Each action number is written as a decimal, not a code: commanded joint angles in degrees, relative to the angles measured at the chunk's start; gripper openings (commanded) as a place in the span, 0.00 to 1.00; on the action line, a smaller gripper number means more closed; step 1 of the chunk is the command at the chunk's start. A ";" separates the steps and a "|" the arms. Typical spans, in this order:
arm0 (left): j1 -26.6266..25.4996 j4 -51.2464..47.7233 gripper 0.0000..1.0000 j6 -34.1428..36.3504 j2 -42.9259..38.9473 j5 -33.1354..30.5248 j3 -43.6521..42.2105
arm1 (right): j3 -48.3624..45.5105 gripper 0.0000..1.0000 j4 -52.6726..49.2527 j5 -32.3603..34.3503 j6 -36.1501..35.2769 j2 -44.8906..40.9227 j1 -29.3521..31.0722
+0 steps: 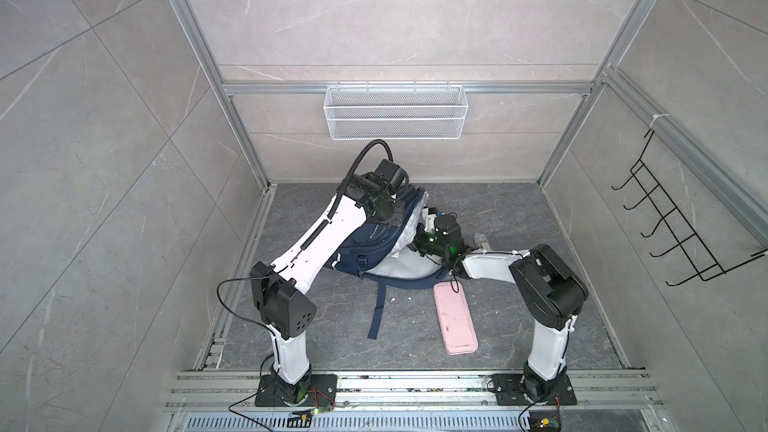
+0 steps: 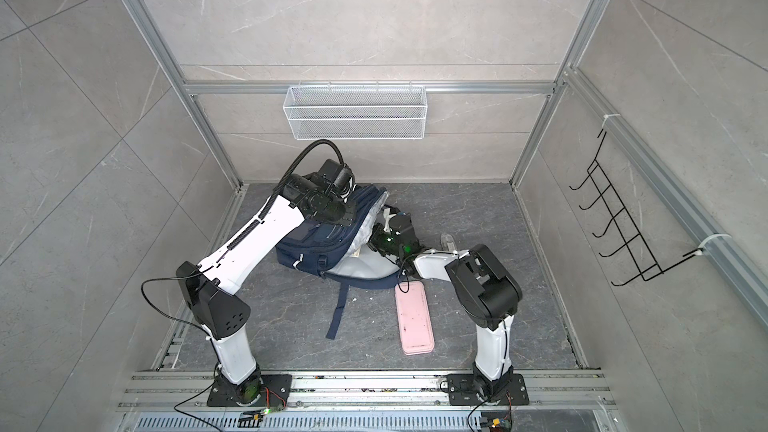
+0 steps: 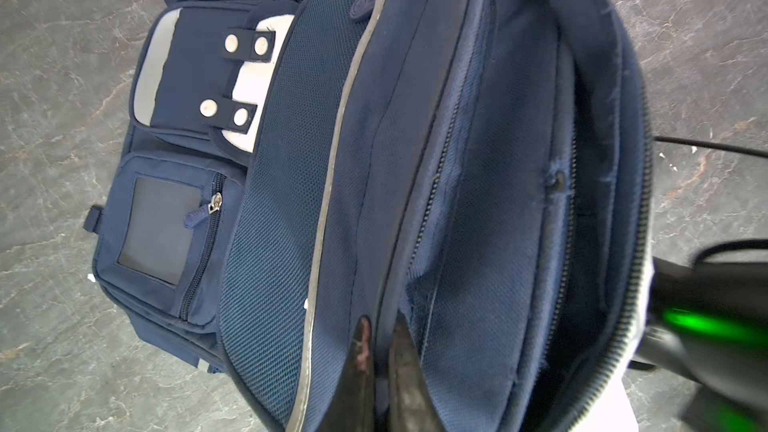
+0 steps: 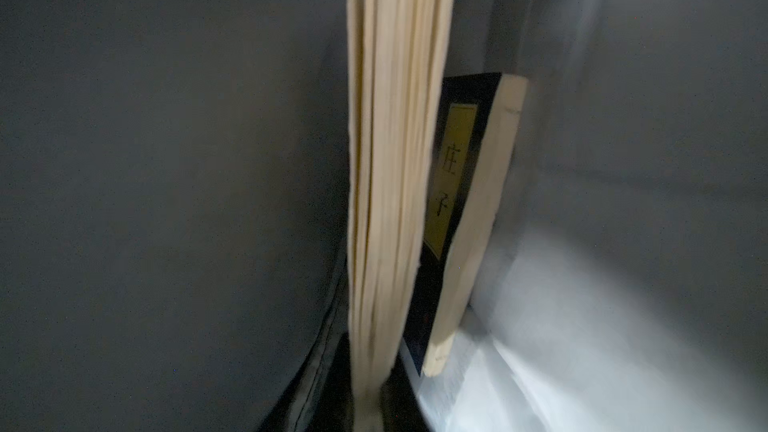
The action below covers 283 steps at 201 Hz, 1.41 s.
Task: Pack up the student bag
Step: 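Lower the blue book into the open backpack with the right gripper and release, then withdraw the right gripper and move it down over the pink pencil case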
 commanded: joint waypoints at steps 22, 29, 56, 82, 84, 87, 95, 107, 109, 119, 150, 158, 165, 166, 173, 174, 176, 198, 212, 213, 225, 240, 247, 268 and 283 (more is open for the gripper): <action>0.75 5.22 0.00 -2.28 -6.41 2.66 -1.57 | 10.49 0.00 3.84 4.59 3.61 10.33 3.07; 0.88 5.37 0.00 -2.37 -6.77 2.99 -1.96 | 12.04 0.00 3.39 4.65 3.78 11.53 3.56; 1.50 6.20 0.00 -2.63 -7.99 3.87 -3.51 | 16.13 0.14 -0.36 4.78 3.05 14.00 5.03; 2.37 6.96 0.00 -2.86 -8.92 4.86 -4.89 | 15.76 0.41 -6.58 4.30 1.05 12.50 5.13; 2.46 6.98 0.00 -2.88 -9.05 4.97 -4.97 | 15.56 0.43 -7.30 4.52 0.48 12.18 5.13; 2.53 7.16 0.00 -2.86 -9.16 5.03 -5.19 | 15.16 0.46 -8.48 4.80 -0.25 11.51 5.19; 2.88 7.49 0.00 -2.91 -9.45 5.40 -5.71 | 14.50 0.51 -11.78 5.49 -2.38 9.81 5.21; 3.42 7.85 0.00 -2.70 -9.57 5.82 -6.21 | 13.45 0.57 -15.53 5.80 -4.82 7.47 5.14; 3.53 7.82 0.00 -2.73 -9.61 5.85 -6.33 | 13.20 0.58 -15.93 5.80 -5.12 7.14 5.14; 3.81 7.93 0.00 -2.68 -9.56 6.14 -6.48 | 12.07 0.62 -18.22 6.29 -6.70 5.11 5.13; 4.24 8.69 0.00 -2.34 -9.74 6.19 -7.84 | 10.32 0.69 -28.85 10.77 -14.10 -1.23 5.13; 4.27 8.96 0.00 -2.28 -9.83 5.85 -8.39 | 9.79 0.70 -31.55 12.09 -15.77 -2.99 5.13; 4.27 9.11 0.00 -2.16 -9.91 5.53 -8.93 | 9.02 0.70 -33.60 13.47 -16.96 -4.58 5.12; 4.27 9.12 0.00 -2.12 -9.96 5.46 -8.98 | 8.92 0.70 -33.90 13.68 -17.13 -4.85 5.13; 4.25 9.18 0.00 -1.96 -10.00 4.83 -9.32 | 7.94 0.70 -35.71 15.04 -18.22 -6.48 5.13; 4.30 9.15 0.00 -1.97 -10.00 4.76 -9.40 | 7.81 0.70 -36.01 15.30 -18.32 -6.73 5.13; 4.33 9.20 0.00 -1.93 -10.00 4.60 -9.50 | 7.49 0.70 -36.49 15.64 -18.67 -7.15 5.13; 4.29 9.53 0.00 -1.30 -10.25 3.08 -11.06 | 3.83 0.72 -40.42 18.81 -21.01 -11.81 5.12; 4.28 9.74 0.00 -0.84 -10.59 1.72 -12.29 | 0.66 0.71 -41.86 19.80 -22.51 -14.95 5.13; 4.28 9.70 0.00 -0.75 -10.61 1.62 -12.42 | 0.39 0.71 -41.94 19.83 -22.67 -15.18 5.13; 4.25 9.92 0.00 -0.19 -11.05 0.23 -14.06 | -3.07 0.70 -42.44 20.66 -23.89 -18.59 5.07; 4.23 10.52 0.00 0.50 -11.65 -1.15 -16.52 | -7.55 0.69 -42.75 21.73 -24.98 -22.81 5.05; 4.21 10.76 0.00 0.85 -11.76 -1.75 -17.69 | -9.38 0.68 -42.86 22.03 -25.51 -24.97 5.04; 3.63 10.70 0.00 2.14 -11.25 -3.70 -20.32 | -14.05 0.68 -44.85 23.42 -26.55 -31.21 5.05; 2.54 10.41 0.00 3.09 -10.75 -5.62 -21.83 | -16.39 0.68 -48.12 24.79 -27.46 -35.29 5.00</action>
